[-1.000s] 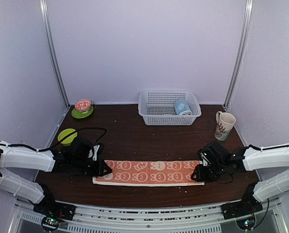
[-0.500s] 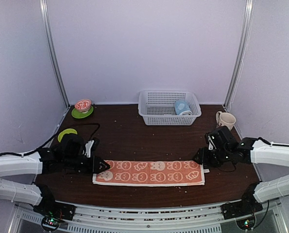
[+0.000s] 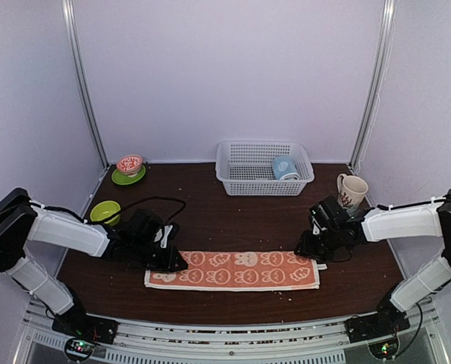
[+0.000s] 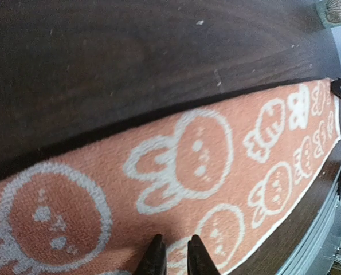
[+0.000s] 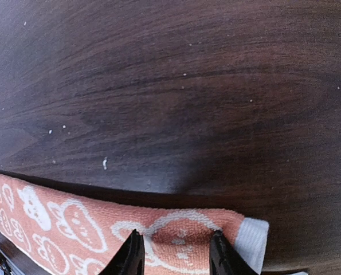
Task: Roll the towels
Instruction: Smooth out the towel at the center of the board.
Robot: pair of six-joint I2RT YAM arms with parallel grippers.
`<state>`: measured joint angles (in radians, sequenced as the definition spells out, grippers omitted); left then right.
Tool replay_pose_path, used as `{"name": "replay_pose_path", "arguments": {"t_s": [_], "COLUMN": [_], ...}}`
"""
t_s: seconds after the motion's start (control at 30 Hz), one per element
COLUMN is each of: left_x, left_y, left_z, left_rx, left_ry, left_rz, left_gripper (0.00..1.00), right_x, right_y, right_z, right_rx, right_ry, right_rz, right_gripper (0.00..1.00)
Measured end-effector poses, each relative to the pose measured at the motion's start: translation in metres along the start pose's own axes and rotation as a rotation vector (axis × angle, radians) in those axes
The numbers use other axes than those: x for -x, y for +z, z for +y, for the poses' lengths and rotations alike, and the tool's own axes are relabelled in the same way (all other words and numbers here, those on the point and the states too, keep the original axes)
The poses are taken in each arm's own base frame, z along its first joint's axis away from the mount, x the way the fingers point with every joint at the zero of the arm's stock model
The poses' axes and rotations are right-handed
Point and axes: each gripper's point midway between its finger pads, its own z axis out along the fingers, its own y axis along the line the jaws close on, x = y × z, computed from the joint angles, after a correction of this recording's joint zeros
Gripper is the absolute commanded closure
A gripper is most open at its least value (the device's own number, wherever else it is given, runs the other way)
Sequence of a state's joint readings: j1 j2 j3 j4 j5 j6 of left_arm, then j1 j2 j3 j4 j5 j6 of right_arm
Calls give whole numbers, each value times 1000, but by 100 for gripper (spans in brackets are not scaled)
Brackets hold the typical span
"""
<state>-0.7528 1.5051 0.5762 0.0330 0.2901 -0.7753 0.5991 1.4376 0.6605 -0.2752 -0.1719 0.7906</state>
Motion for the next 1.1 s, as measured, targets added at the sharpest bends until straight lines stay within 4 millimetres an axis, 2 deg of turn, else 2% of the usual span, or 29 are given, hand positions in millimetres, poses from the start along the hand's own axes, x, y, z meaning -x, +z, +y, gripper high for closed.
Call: {"name": "replay_pose_path", "arguments": {"t_s": [0.07, 0.13, 0.27, 0.47, 0.57, 0.73, 0.8, 0.9, 1.0, 1.1], "left_x": [-8, -7, -7, -4, 1, 28, 41, 56, 57, 55], "left_y": [4, 5, 5, 5, 3, -13, -18, -23, -23, -20], "left_z": [6, 5, 4, 3, -2, -28, -39, -51, -51, -49], "left_rx": [1, -15, -27, -32, -35, -84, -105, -121, -119, -114], "left_ry": [-10, -10, -11, -7, -2, 31, 49, 71, 76, 72], "left_rz": [13, -3, -18, -26, -29, -95, -125, -160, -162, -154], "left_gripper": [85, 85, 84, 81, 80, 80, 80, 80, 81, 80], "right_x": [1, 6, 26, 53, 55, 58, 51, 22, -9, -28], "right_y": [5, 8, 15, 17, 3, -44, -53, -51, -44, -38], "right_z": [-6, -7, -7, -8, -6, 3, -3, -29, -55, -68], "right_rx": [-15, -13, -22, -45, -42, 12, 13, -33, -85, -105], "right_ry": [11, 16, 16, 5, 0, -8, -4, 26, 78, 127], "right_rz": [8, 8, -4, -16, -24, -98, -108, -63, -6, 32], "right_gripper": [60, 60, 60, 51, 49, 50, 50, 51, 51, 52]}}
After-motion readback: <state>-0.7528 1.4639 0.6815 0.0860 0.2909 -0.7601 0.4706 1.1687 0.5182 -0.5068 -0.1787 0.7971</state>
